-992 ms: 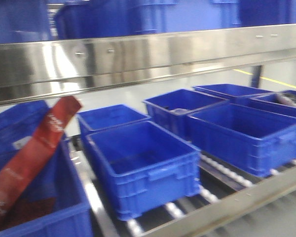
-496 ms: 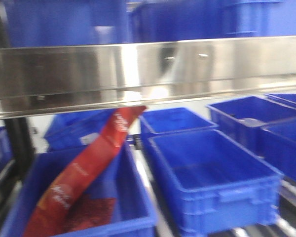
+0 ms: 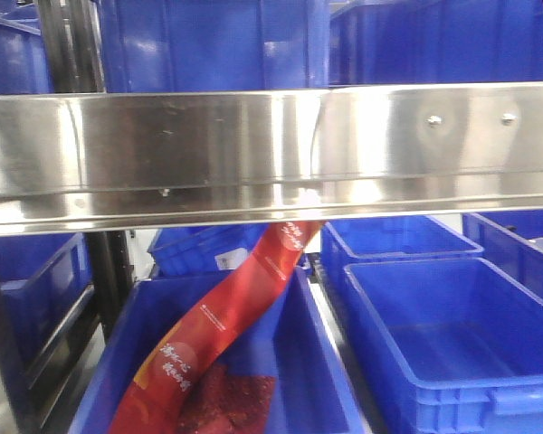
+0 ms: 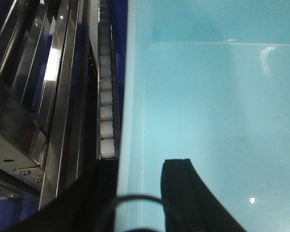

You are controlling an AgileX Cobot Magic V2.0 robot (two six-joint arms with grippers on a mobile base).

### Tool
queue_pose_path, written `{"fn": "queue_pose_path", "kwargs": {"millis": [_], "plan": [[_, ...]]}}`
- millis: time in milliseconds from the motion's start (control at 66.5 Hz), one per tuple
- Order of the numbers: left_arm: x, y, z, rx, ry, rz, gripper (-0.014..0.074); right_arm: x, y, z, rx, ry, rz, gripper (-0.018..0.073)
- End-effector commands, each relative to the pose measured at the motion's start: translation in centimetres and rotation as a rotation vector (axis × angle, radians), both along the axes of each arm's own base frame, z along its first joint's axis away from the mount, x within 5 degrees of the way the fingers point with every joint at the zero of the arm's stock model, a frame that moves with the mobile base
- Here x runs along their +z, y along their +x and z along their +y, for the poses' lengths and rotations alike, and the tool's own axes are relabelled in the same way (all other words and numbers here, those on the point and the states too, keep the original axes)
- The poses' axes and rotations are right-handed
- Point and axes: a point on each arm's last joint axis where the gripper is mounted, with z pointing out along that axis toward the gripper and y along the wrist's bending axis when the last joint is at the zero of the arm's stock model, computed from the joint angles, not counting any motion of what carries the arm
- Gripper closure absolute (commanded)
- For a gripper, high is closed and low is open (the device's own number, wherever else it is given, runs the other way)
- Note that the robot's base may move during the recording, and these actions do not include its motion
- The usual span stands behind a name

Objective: Move two blue bins to right shelf middle

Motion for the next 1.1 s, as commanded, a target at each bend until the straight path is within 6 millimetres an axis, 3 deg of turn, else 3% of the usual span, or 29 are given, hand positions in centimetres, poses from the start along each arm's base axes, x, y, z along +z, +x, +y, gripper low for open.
{"fn": "queue_pose_path", "kwargs": {"millis": [0,1083], "plan": [[1.43,-0.59,-0.55,-0.073,-0.042,-0.093,0.0707,1.36,-0.17,0.09,0.039,0.020,-0.102,0.0721],[1.43,-0.59,-0.55,-0.073,-0.042,-0.093,0.0707,1.75,0.03,0.34,0.059,0.039,-0.150,0.0721]]}}
